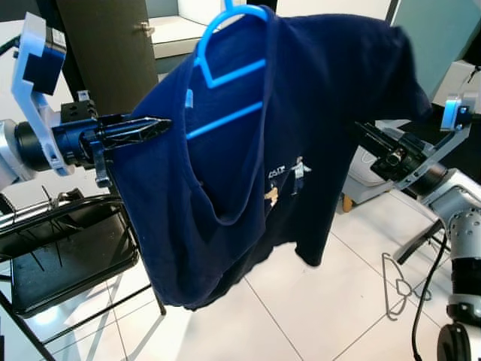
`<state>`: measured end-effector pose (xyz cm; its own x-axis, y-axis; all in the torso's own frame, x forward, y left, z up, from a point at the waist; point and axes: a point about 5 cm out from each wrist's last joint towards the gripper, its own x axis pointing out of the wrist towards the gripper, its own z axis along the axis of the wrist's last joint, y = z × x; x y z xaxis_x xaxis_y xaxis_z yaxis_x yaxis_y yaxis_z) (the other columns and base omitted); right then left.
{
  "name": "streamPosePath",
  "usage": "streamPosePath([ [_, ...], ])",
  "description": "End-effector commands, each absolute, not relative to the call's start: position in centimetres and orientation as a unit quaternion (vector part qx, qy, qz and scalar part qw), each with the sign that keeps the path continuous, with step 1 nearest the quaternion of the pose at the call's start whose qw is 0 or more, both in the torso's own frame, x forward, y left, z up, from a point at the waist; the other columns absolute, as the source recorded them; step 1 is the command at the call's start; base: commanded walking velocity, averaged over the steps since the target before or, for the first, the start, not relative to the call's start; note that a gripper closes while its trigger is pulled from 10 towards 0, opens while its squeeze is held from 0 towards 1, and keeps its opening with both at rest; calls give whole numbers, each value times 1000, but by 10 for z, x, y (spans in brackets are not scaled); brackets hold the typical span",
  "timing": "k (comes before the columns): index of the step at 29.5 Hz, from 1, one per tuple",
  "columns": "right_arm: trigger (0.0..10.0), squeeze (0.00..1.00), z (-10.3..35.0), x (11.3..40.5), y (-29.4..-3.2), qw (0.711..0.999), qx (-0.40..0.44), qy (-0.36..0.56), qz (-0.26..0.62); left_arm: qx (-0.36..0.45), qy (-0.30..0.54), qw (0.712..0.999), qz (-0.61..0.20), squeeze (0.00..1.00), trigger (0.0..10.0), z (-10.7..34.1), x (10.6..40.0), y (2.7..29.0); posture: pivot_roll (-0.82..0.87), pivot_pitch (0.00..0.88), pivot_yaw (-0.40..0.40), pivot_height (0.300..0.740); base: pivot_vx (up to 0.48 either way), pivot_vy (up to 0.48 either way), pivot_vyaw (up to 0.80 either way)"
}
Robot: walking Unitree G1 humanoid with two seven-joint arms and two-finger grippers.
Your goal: Hang hanger
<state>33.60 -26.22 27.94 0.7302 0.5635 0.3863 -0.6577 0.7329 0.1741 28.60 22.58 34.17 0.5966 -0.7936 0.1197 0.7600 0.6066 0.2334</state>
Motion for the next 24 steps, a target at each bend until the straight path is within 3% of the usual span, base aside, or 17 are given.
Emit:
streamPosePath([
  [1,0,0,285,336,-272,924,156,-174,302,100,-105,901,-410,0,0,346,287,233,-4,0,-6,740,0,0,0],
  [9,0,0,296,341,-294,937,180,-197,226,136,-75,910,-384,0,0,335,286,244,-3,0,-10,740,0,0,0],
  [24,0,0,280,353,-303,963,173,-153,143,105,-111,862,-483,0,0,340,264,228,3,0,-9,740,0,0,0],
])
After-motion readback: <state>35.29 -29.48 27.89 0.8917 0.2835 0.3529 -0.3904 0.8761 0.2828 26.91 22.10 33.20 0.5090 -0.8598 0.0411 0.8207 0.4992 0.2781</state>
